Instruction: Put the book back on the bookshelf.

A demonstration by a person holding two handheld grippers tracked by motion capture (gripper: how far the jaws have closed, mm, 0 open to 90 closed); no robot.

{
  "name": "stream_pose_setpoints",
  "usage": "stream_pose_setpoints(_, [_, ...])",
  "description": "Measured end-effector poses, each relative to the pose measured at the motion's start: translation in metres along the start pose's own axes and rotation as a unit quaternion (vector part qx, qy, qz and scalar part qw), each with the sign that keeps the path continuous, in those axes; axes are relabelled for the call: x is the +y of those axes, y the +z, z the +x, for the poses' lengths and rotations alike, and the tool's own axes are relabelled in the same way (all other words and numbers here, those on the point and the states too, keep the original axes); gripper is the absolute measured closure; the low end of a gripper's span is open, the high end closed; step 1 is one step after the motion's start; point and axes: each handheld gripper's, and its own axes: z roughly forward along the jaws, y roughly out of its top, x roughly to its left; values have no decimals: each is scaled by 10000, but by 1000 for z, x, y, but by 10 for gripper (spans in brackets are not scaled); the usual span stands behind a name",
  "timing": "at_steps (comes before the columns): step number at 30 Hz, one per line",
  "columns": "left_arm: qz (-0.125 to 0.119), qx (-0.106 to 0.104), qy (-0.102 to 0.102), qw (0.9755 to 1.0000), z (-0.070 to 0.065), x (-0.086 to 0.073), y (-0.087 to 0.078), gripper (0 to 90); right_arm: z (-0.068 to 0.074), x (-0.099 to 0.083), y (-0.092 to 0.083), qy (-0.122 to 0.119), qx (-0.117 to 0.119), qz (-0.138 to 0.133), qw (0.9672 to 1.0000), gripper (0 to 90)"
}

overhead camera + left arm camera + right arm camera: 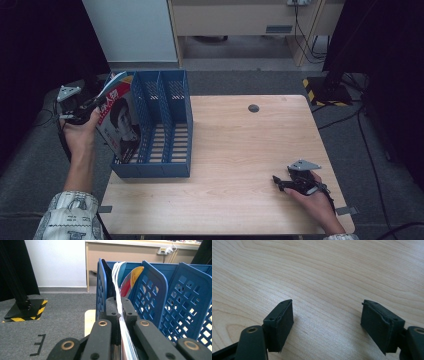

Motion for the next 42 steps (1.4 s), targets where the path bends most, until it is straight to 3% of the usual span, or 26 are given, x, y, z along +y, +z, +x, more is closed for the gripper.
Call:
stream_pose_setpoints(31, [-28,-65,-51,10000,0,-4,0,854,0,0,0,2,8,7,10000,264])
stream_pose_setpoints(42, [-188,-24,-40,9998,-1,-3,-1,729,0,0,0,0,9,7,10000,263])
